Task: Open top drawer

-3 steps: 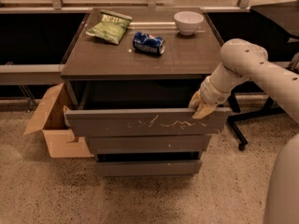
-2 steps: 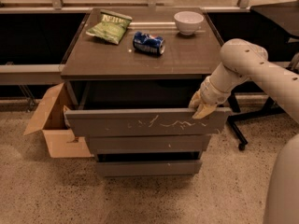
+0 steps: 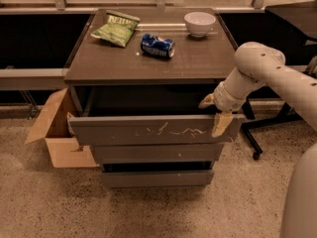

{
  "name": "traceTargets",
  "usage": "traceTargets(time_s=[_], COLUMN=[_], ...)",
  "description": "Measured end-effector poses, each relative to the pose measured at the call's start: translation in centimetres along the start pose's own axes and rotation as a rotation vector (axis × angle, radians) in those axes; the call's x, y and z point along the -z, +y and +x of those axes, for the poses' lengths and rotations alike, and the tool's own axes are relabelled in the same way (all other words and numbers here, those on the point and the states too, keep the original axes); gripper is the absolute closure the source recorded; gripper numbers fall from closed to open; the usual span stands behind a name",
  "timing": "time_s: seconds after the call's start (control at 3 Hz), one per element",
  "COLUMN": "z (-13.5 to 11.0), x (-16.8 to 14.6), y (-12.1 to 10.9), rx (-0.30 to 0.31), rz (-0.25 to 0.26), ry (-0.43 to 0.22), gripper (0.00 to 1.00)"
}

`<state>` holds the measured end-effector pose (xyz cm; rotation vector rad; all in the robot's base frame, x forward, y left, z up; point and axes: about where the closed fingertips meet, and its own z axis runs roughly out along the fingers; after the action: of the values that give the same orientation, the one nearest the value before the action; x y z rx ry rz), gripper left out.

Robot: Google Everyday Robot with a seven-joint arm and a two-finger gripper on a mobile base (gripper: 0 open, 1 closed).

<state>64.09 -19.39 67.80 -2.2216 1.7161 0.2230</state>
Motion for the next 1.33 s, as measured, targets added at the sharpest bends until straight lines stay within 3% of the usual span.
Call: traceTargets(time_s=[0.33,1.0,1.33], z=[0.0,-3.0,-4.2], x=[0.0,0.0,-0.1], y=[0.0,3.5,5.3], rx=[0.0,0.072,0.09], rz=[0.0,-0.109,-0.164], ry=[0.0,-0.089,-0.125], gripper=[0.0,0.0,0.19])
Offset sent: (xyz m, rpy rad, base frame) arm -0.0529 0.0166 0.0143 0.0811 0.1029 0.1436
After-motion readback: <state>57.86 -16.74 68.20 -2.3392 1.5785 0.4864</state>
